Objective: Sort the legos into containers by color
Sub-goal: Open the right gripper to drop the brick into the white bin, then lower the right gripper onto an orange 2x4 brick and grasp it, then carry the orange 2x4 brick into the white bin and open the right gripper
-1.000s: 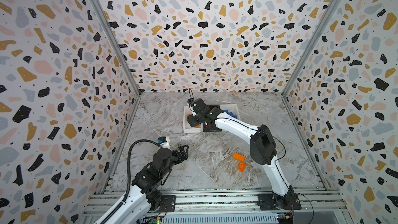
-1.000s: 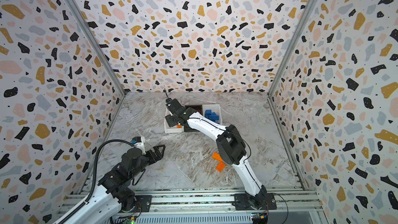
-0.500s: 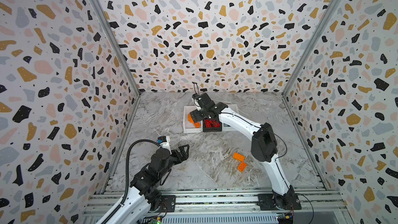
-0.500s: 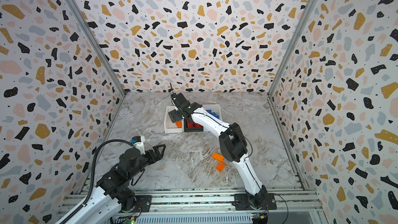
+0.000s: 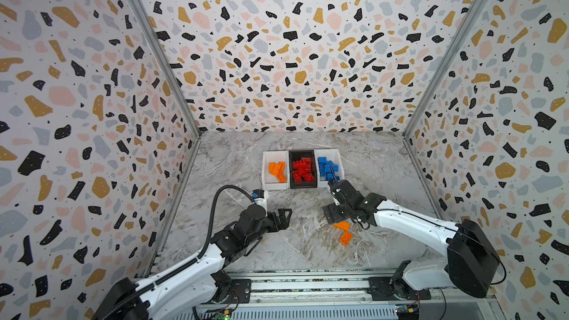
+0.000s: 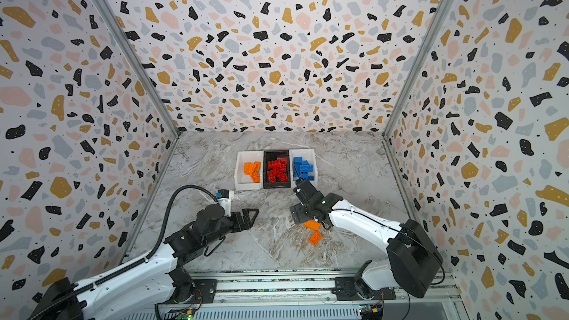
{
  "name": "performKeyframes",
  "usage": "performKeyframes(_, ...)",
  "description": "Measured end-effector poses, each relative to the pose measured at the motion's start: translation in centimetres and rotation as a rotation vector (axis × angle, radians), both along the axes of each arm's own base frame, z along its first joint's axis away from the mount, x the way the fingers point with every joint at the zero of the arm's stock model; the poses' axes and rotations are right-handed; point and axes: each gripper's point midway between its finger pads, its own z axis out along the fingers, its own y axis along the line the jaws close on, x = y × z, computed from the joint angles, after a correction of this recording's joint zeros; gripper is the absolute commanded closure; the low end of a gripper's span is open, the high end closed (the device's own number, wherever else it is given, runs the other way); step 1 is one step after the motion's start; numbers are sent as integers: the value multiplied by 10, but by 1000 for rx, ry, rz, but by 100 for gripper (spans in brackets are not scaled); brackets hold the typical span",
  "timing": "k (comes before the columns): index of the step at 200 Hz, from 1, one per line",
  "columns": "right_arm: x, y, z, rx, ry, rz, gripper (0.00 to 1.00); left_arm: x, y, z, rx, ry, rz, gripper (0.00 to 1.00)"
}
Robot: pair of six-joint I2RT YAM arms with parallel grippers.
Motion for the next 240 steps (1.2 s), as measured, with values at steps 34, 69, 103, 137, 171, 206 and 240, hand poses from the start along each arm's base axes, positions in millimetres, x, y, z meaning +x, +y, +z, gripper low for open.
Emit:
performKeyframes(34, -12, -21, -23, 7, 42, -51, 10, 1, -32, 20, -20, -38, -66, 0)
performKeyframes(69, -4, -16, -25, 59, 32, -62, 13, -1, -37, 30, -27, -66, -68, 0)
performKeyframes(103, -10, -7, -34, 88, 69, -31, 19, -1, -27, 47, -47, -113, -33, 0)
performKeyframes(137, -20, 5, -42, 97, 106, 15, 29, -1, -18, 52, -42, -129, -3, 0)
performKeyframes(171, -31, 16, -49, 75, 136, 62, 44, -2, -14, 46, -26, -123, 6, 0)
performKeyframes(206, -29, 21, -51, 54, 141, 54, 68, -1, -13, 46, -20, -126, 10, 0)
performKeyframes(240, -23, 23, -44, 31, 140, 38, 70, -3, -7, 48, -9, -134, 23, 0)
